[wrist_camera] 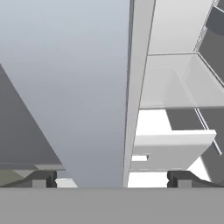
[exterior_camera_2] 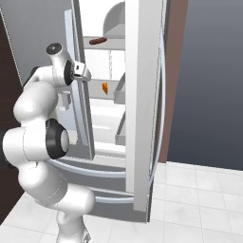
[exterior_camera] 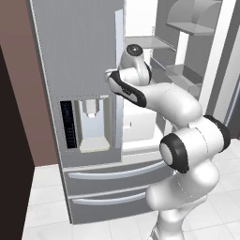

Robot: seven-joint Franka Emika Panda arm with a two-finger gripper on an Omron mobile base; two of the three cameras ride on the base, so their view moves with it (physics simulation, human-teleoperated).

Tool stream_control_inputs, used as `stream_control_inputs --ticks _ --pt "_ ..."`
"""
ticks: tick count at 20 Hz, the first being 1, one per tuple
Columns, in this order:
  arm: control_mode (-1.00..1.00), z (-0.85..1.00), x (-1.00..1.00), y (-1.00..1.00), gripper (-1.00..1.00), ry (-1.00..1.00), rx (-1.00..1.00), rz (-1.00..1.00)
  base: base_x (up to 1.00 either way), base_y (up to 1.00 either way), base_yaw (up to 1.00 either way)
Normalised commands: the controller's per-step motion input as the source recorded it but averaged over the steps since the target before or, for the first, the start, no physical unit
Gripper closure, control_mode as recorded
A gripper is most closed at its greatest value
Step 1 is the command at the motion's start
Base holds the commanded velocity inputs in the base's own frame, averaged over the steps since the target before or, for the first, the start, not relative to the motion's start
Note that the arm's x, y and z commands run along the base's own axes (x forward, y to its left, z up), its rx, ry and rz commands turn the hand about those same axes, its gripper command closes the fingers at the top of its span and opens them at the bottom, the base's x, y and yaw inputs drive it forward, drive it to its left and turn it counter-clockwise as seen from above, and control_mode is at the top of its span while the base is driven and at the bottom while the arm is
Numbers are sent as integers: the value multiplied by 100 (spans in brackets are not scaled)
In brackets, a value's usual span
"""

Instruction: Retrieve the sausage and cheese from the fridge and place them on the cutting board on the counter.

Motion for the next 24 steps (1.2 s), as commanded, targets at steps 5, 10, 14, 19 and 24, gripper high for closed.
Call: stream_control_inputs --ticks 5,10,14,19,24 --pt "-100 -1 2 3 -100 0 0 0 0 0 0" --pt "-100 0 3 5 -100 0 0 0 0 0 0" --pt "-100 0 0 11 -100 -1 0 -2 0 0 0" --pt "-100 -9 0 29 -100 -3 1 -5 0 0 0" --pt "-100 -18 23 12 -100 -1 0 -5 0 0 0"
